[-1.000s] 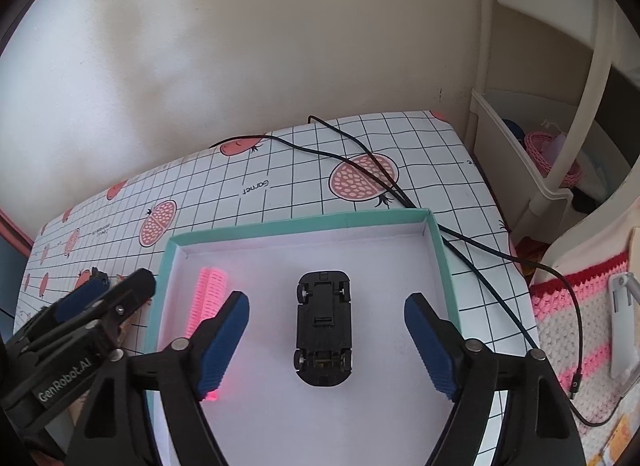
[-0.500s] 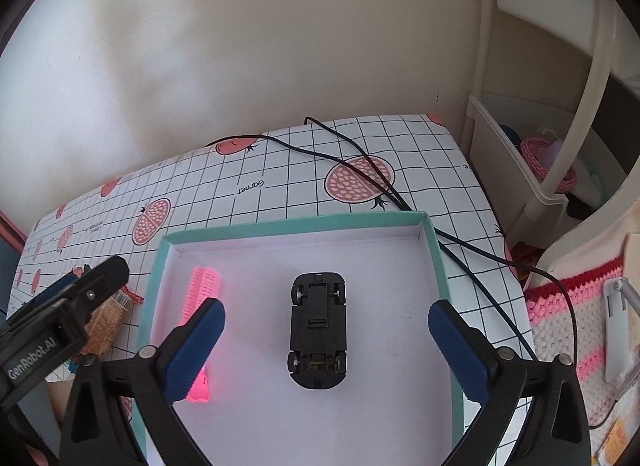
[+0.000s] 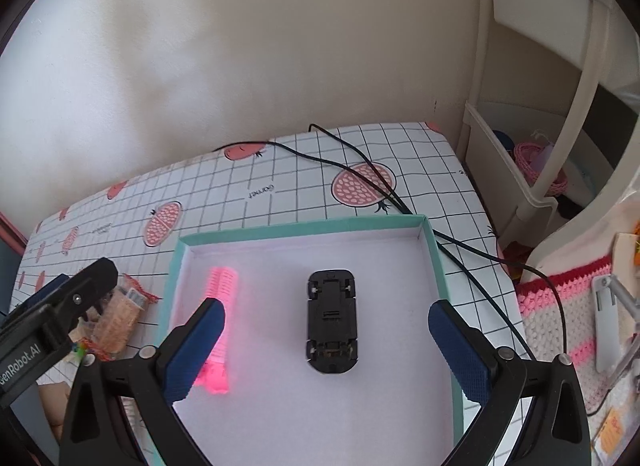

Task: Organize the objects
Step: 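Withdraw both tools from the tray toward the remaining objects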

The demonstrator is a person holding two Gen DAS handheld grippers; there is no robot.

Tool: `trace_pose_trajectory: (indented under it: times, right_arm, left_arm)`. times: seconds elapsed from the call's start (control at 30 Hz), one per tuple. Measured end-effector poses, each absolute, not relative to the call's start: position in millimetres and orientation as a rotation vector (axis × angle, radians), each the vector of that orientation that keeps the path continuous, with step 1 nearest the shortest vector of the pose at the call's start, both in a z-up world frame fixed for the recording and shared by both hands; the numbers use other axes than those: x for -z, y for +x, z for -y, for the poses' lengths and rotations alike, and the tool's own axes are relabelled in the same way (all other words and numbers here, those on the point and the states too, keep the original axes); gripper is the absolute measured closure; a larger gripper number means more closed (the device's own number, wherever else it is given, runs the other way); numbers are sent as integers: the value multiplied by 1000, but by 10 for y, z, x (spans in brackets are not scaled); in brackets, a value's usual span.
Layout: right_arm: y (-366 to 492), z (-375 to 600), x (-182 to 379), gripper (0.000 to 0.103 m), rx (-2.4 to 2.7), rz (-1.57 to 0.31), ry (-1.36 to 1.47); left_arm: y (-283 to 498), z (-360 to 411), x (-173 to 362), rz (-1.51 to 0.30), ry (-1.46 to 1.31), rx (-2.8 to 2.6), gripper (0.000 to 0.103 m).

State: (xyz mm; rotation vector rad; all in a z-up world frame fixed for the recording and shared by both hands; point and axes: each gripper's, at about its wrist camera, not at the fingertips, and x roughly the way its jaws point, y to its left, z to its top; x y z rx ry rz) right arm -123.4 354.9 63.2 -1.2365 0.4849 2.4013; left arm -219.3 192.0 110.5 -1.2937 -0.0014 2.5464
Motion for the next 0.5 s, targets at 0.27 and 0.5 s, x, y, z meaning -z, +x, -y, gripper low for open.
trace_pose_trajectory:
  times: [0.27,0.5]
  right_arm:
    - [-1116,-3291,-983,0,-2442,-449,-1200]
    - [-1044,-3023,-1277,0,-2488,-459,-1180]
  left_arm:
    - [-1989,-1649,-1426,-44,-1264,-2577,10]
    - [-1834,-1269,-1660,-30,-1263,-2607,10]
